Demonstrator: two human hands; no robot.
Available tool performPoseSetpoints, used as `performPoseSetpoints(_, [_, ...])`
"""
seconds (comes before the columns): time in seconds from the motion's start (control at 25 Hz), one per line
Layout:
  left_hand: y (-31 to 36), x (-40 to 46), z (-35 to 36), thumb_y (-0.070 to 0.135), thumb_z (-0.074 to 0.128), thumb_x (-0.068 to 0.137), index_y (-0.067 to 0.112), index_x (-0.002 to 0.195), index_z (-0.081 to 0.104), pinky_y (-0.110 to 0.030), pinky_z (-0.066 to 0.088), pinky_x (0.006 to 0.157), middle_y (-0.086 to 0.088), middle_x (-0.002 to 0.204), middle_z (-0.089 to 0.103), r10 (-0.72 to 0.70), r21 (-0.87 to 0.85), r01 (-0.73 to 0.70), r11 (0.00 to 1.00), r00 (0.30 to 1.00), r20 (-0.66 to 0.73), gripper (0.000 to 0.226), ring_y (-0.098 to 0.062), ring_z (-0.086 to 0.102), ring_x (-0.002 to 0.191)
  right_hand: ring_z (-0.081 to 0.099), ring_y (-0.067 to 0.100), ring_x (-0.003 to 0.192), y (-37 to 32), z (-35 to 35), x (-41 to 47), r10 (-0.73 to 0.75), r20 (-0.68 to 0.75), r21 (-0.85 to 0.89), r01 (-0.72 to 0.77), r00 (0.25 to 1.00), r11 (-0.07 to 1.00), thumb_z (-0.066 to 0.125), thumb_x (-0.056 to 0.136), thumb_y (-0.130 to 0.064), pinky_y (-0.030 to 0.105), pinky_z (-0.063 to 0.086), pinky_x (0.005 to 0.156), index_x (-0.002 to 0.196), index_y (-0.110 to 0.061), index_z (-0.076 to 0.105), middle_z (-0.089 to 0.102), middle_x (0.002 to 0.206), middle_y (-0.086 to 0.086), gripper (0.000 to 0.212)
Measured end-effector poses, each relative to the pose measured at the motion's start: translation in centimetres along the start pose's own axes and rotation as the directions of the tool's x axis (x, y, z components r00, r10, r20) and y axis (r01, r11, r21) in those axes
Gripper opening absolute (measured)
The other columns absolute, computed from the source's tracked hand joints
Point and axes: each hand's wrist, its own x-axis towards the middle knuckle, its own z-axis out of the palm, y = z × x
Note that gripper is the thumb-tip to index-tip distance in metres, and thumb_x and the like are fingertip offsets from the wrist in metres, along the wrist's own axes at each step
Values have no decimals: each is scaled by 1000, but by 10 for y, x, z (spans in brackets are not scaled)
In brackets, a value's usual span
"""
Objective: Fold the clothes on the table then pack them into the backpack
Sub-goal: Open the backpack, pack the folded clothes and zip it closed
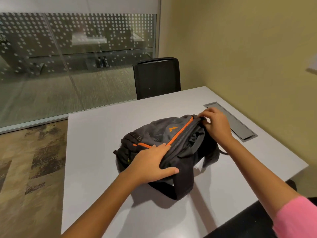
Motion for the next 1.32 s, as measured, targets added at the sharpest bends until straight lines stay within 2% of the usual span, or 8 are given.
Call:
performPoseSetpoints(0.12, [29, 30, 28, 61, 49, 82, 21, 103, 50, -34, 46, 65, 5, 95, 57, 81, 154, -43, 987, 963, -255, 46, -18, 57, 87, 59, 26, 100, 3, -8, -2, 223, -32, 66, -220, 974, 973, 64, 84, -6, 29, 43, 83, 108, -13, 68, 60, 110, 9, 25])
performPoseSetpoints(0.2, [40, 46, 47, 53, 50, 83, 14, 99, 51, -32, 39, 61, 0, 92, 57, 110, 159, -57, 986, 932, -346, 41, -21, 56, 83, 53, 29, 110, 3, -8, -17, 370, -60, 88, -364, 927, 927, 62, 89, -23, 36, 41, 92, 119, -11, 60, 55, 119, 13, 32])
performPoseSetpoints(0.36, [51, 61, 79, 58, 39, 86, 8, 141, 39, -44, 29, 110, -12, 153, 32, 58, 89, -37, 995, 968, -246, 75, -27, 27, 143, 53, 23, 114, -16, 0, -63, 633, 174, 373, -645, 755, 667, 66, 72, -66, 45, 47, 98, 129, -13, 43, 50, 125, 3, 81])
performPoseSetpoints(0.52, [35, 58, 73, 70, 33, 88, 14, 151, 24, -38, 10, 120, -1, 162, 4, 295, -20, -296, 955, 955, -41, 85, -13, -3, 148, 55, 25, 103, -22, -2, -82, 680, 303, 341, -742, 668, 577, 79, 72, -41, 44, 50, 92, 119, -11, 32, 52, 113, 4, 73])
performPoseSetpoints(0.64, [-3, 56, 73, 68, 21, 92, 26, 150, 28, -40, 13, 119, 12, 161, 8, 321, 19, -321, 947, 940, -114, 72, -9, 0, 148, 56, 29, 92, -15, -8, -85, 680, 243, 209, -721, 692, 660, 64, 81, -7, 42, 52, 81, 117, -6, 35, 56, 106, 14, 46])
performPoseSetpoints(0.88, [-35, 64, 93, 84, -4, 75, 48, 148, -5, -51, 10, 117, 13, 159, -17, -10, -33, 10, 999, 1000, 10, 81, -23, -10, 148, 58, 36, 98, 13, -23, -71, 469, 172, 12, -478, 866, 878, 46, 75, 9, 31, 45, 74, 142, -17, 36, 62, 113, 17, 72])
performPoseSetpoints(1.2, [52, 89, 127, 80, 26, 80, 38, 148, -20, -50, 10, 116, 0, 154, -34, 65, -176, -16, 984, 959, 276, 93, -28, -15, 147, 59, 36, 105, 92, -54, -4, 362, 141, -244, -322, 921, 915, 52, 75, 4, 37, 47, 75, 131, -23, 49, 65, 112, 15, 62])
performPoseSetpoints(1.32, [71, 108, 133, 67, 35, 91, 28, 153, -3, -46, 30, 110, -3, 162, -6, 12, -85, 8, 996, 974, 228, 83, -28, 20, 145, 58, 31, 111, 127, -66, -2, 396, 90, -117, -385, 914, 915, 64, 80, -5, 34, 45, 87, 131, -17, 52, 65, 117, 13, 53])
